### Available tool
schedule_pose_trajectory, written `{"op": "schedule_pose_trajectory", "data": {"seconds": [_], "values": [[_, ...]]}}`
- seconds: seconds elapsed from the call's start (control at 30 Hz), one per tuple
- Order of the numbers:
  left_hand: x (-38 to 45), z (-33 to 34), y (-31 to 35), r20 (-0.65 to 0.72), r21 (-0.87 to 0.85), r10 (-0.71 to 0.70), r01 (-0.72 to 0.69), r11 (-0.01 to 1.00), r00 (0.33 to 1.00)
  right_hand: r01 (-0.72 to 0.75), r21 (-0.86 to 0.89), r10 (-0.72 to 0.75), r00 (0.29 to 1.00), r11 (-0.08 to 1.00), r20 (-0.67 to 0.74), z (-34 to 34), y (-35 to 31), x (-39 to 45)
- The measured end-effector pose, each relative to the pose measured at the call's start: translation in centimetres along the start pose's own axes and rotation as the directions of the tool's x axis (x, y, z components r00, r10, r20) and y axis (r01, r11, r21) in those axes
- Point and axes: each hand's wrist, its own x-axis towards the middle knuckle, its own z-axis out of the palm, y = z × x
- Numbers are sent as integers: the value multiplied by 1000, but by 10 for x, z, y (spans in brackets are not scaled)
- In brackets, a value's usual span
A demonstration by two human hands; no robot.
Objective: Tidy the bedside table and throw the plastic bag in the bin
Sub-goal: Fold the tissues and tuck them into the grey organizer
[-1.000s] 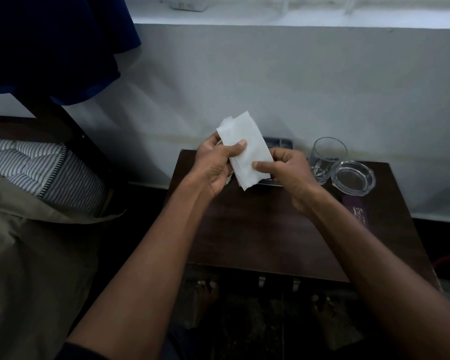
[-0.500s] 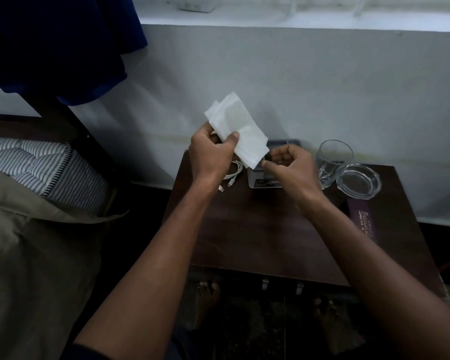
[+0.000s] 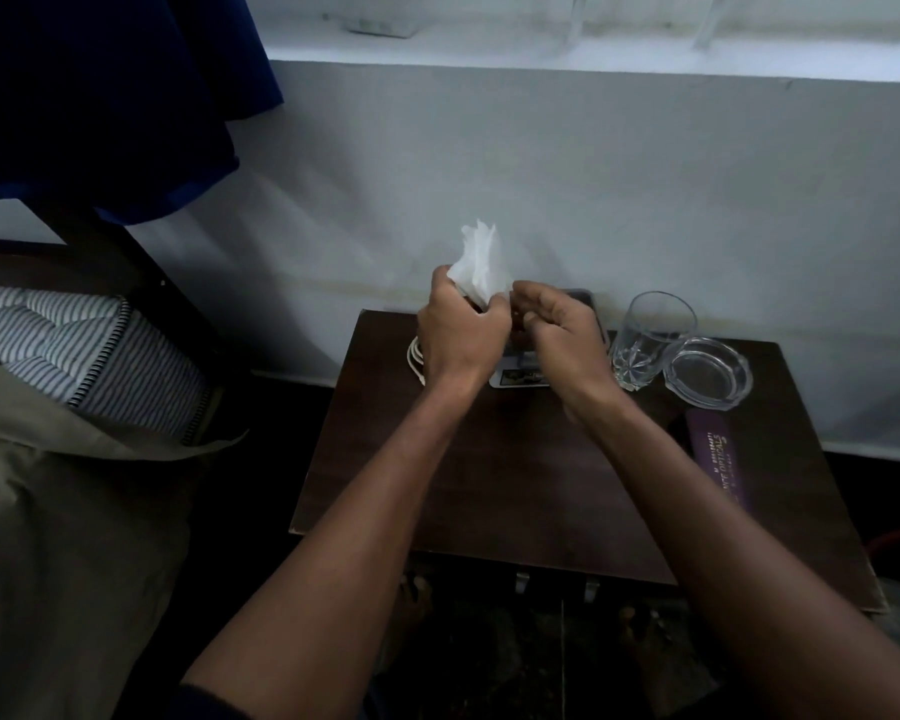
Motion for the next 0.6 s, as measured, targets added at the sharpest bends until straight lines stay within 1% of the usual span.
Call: {"op": "schedule_pose_trajectory", "data": {"seconds": [0.07,0.13,0.23,0.3,0.37,0.5,0.53,0.6], "values": [[2,-1,-1,101,12,-15,14,1000,995,-15,26,14,1000,1000,25,-1,1,2],[4,-3,-2,186,28,-29,25,999,982,-33,58,32,999,998,21,-3,1,2],[7,-3,-6,254,55,-34,21,998,967,-74,86,73,997,994,16,-5,0,3],[8,-3,-9,282,68,-26,7,998,959,-63,20,63,998,998,0,-5,-1,2],[7,-3,-12,311,122,-2,-38,992,951,-43,-73,42,999,996,-18,-6,0,1],[3,-7,-16,347,317,115,-231,920,931,-33,-152,33,999,988,-1,-7,4,0],[2,-7,-17,347,318,141,-258,912,927,-15,-149,16,1000,989,2,-7,3,-1],[4,-6,-21,341,253,176,-271,929,923,18,-133,-18,1000,991,0,-9,0,-3]]}}
